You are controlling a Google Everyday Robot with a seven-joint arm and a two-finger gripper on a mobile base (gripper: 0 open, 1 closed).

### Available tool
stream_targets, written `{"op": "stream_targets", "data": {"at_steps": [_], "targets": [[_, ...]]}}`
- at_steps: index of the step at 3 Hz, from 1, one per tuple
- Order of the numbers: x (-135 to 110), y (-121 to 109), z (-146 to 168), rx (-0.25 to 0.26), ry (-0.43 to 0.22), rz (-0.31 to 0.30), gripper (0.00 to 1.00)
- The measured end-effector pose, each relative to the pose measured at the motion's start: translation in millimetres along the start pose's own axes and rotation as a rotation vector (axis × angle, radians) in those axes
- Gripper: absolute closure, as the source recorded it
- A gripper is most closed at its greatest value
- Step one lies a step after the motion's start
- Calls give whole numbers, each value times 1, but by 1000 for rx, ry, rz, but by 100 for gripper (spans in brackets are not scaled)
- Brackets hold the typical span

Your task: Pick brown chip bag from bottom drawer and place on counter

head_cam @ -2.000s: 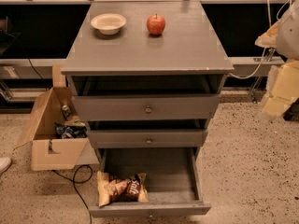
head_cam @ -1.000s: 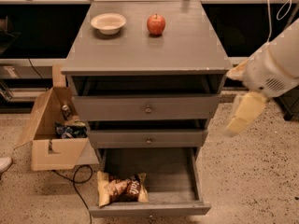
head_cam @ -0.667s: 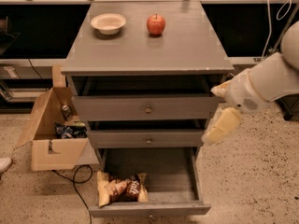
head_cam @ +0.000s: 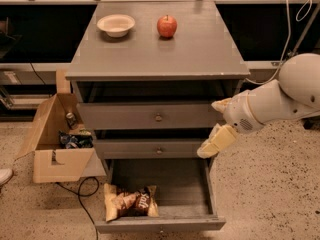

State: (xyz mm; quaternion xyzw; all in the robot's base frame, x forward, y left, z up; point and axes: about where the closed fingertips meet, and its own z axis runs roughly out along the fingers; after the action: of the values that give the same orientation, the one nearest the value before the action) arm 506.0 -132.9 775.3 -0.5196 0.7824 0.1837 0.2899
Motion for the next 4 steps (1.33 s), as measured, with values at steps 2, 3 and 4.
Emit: {"op": "stream_targets", "data": {"at_steps": [2,3,4], "targets": [[49,38,62,25,6,-58,0],[94,58,126,56,29,-44,0],[116,56,172,71,39,-28,0]]}}
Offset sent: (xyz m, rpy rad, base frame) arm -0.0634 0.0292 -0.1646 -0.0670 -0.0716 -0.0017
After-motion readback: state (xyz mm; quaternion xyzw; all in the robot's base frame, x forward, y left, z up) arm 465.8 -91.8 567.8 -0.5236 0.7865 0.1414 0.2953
